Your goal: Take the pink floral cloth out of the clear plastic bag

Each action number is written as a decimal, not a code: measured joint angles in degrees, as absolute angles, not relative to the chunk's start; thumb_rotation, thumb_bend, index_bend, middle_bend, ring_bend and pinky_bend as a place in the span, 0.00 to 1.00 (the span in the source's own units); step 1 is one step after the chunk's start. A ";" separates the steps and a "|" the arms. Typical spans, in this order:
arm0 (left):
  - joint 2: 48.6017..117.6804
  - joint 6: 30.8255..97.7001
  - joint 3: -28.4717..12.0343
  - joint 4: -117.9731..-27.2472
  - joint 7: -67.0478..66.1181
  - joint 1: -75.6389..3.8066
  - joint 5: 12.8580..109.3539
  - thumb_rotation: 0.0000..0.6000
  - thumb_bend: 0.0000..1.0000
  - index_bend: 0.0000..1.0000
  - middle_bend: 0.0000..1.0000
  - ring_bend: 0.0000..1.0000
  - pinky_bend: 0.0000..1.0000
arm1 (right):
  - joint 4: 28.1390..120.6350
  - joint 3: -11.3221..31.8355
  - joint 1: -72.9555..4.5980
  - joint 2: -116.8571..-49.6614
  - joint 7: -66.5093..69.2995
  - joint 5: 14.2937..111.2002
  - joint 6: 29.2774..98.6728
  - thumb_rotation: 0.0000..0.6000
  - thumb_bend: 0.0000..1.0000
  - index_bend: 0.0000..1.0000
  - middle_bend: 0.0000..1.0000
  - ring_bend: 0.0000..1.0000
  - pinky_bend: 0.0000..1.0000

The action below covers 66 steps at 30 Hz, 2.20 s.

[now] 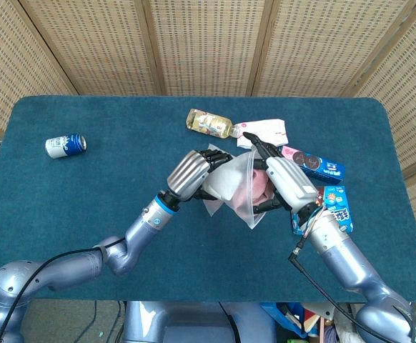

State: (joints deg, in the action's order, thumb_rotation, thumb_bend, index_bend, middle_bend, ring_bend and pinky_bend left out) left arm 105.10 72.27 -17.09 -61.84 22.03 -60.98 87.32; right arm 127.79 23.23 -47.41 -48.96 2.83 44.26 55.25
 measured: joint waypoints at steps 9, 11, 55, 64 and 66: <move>104.75 72.33 -17.22 -62.31 21.87 -60.88 87.18 1.00 0.32 0.42 0.48 0.44 0.55 | 127.85 22.92 -47.18 -49.14 2.71 45.31 55.18 1.00 0.66 0.70 0.00 0.00 0.00; 104.71 72.29 -17.10 -62.32 21.85 -60.80 87.20 1.00 0.32 0.42 0.48 0.44 0.55 | 127.79 22.87 -47.09 -49.18 2.75 45.55 55.19 1.00 0.66 0.72 0.00 0.00 0.00; 94.64 71.22 -12.68 -67.84 19.79 -54.05 86.72 1.00 0.31 0.00 0.00 0.00 0.00 | 129.09 23.45 -42.73 -47.05 6.98 52.38 56.25 1.00 0.70 0.78 0.00 0.00 0.00; 89.29 70.45 -9.97 -69.16 19.96 -50.25 86.59 1.00 0.31 0.08 0.00 0.00 0.00 | 129.05 23.69 -42.53 -46.37 8.35 52.16 55.25 1.00 0.72 0.78 0.00 0.00 0.00; 88.54 70.31 -9.30 -69.48 19.79 -49.39 86.47 1.00 0.31 0.10 0.00 0.00 0.00 | 129.05 23.90 -42.64 -46.41 8.58 51.17 55.37 1.00 0.72 0.78 0.00 0.00 0.00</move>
State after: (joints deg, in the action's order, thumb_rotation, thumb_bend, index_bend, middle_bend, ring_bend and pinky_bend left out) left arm 88.54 70.31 -9.30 -69.48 19.79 -49.39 86.47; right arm 129.05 23.90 -42.64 -46.41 8.58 51.17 55.37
